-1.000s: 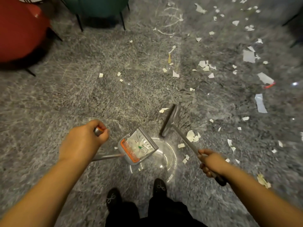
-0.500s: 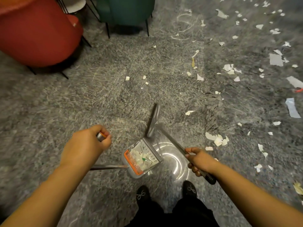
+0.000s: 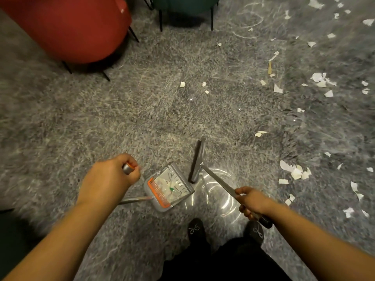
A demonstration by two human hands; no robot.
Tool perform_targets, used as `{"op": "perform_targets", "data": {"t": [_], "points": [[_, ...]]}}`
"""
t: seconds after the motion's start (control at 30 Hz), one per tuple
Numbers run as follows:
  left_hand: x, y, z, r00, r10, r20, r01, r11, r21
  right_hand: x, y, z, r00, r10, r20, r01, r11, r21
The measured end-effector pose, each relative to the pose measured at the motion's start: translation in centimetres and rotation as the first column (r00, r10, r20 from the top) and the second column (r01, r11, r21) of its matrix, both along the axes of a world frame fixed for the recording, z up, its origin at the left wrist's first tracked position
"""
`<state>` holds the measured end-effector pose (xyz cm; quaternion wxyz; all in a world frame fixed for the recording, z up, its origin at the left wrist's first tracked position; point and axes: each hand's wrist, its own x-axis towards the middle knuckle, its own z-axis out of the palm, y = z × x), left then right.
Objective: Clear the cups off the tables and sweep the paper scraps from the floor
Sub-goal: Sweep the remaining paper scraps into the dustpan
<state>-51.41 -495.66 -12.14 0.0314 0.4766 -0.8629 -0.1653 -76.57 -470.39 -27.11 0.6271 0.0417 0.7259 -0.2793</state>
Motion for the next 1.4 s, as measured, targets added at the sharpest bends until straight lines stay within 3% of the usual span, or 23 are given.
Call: {"op": "perform_targets", "data": {"t": [0.23,0.63,0.83,1.2,1.4], "points": [[-2.6,0.4,0.4,0.999,0.039,-0.003,-0.039,0.997,0.073,-1.1,1.4,-1.0,0.996,0.013,-0.088,-0.008,0.999,0.05],[-15.0,6.7,0.4,0.995,-0.077,0.057,0.07,0.992,0.105,-10.0,11.6,1.0,0.986,0.004,-0.165,0.011,0.996,0.092],[-23.3,11.8,-0.4,0.979,-0.18,0.092,0.17,0.98,0.103,-16.5,19.6,2.8,0.98,-0.155,-0.126,0.172,0.976,0.136],[-34.5,18.6,-0.9,0.968,-0.247,0.04,0.244,0.967,0.074,-26.8,31.2,2.6,0.923,-0.318,-0.218,0.362,0.909,0.207],[-37.9,19.3,-0.5,0.97,-0.242,-0.003,0.241,0.966,0.096,-28.8,32.0,3.3,0.904,-0.376,-0.201,0.401,0.91,0.101]]}}
